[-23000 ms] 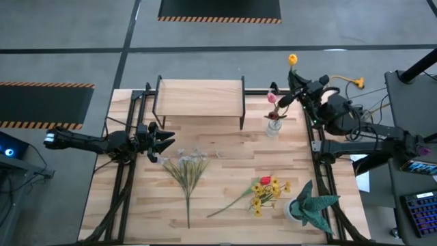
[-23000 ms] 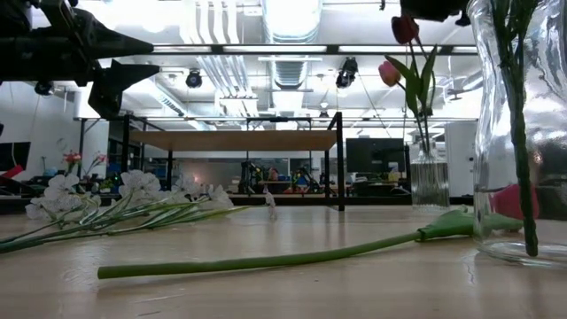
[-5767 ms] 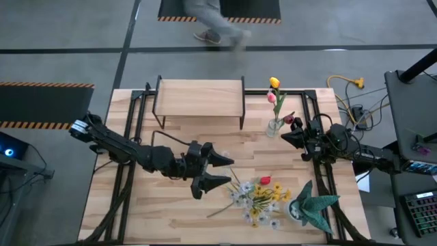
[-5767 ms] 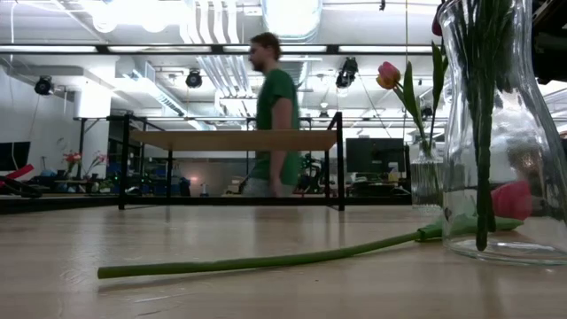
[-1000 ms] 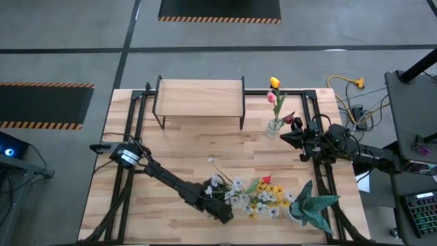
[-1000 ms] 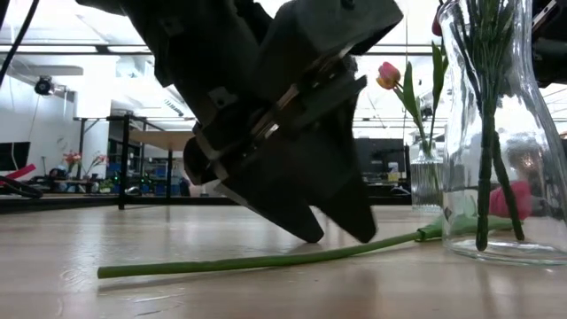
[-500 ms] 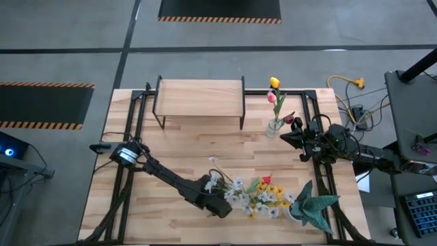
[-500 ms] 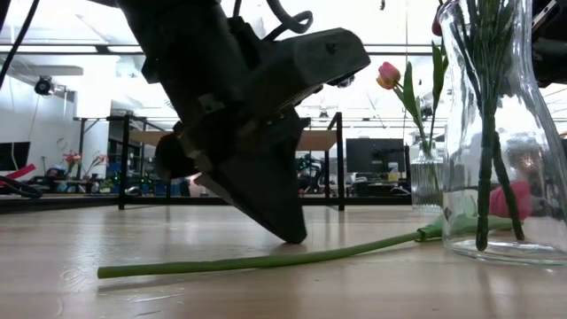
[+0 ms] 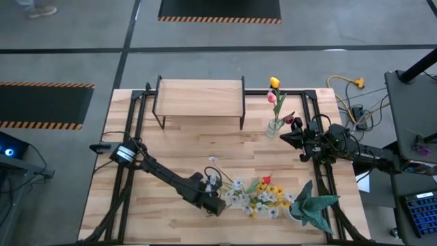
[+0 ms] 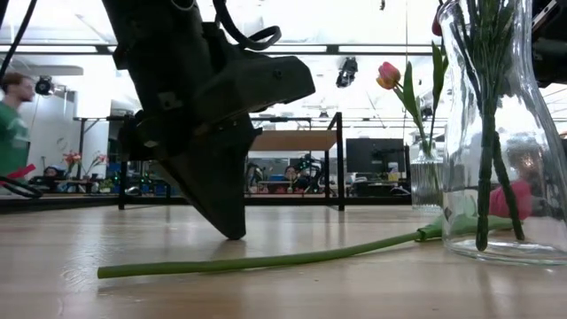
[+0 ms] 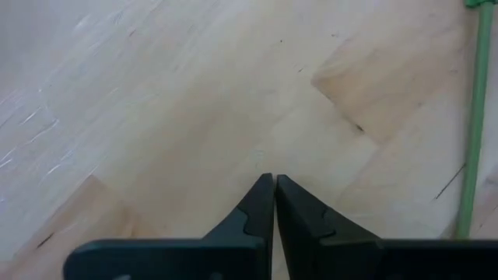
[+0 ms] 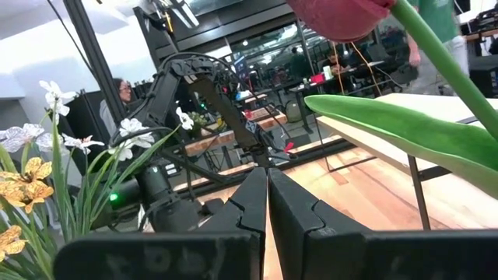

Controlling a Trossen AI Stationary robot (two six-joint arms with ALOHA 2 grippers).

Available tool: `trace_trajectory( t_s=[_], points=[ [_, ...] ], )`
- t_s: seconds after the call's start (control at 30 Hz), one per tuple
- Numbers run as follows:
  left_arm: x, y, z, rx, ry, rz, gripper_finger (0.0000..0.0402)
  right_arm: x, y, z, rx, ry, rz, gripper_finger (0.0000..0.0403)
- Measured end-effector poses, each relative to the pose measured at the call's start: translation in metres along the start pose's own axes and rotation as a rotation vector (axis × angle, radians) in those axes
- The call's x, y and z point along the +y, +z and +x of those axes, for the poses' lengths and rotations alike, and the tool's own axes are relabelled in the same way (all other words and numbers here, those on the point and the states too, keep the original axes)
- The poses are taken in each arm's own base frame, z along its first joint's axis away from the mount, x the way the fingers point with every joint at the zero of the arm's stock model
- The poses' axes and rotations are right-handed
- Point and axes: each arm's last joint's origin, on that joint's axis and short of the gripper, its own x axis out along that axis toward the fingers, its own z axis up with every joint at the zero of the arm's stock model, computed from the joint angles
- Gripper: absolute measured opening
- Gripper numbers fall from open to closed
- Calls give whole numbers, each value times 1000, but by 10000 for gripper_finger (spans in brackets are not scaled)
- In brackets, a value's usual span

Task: Pick and place flowers into a vace then onto a shelf
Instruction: Put the red tulip into the bottom transparent vase

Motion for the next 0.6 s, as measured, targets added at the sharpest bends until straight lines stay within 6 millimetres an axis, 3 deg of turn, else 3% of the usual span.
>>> trace_trajectory(
  t_s=[0.13,0.23,0.37,0.6],
  points=[
    [-6,3,-4,-33,-74,50,2,0,0,0,0,0,0,9],
    [-25,9,-8,-97,-277,86,22,0,0,0,0,0,0,9],
    [-38,13,-14,-162,-402,133,84,0,0,0,0,0,0,9],
    [-43,15,-17,-187,-449,138,217,0,0,0,5,-4,1,9]
  ],
)
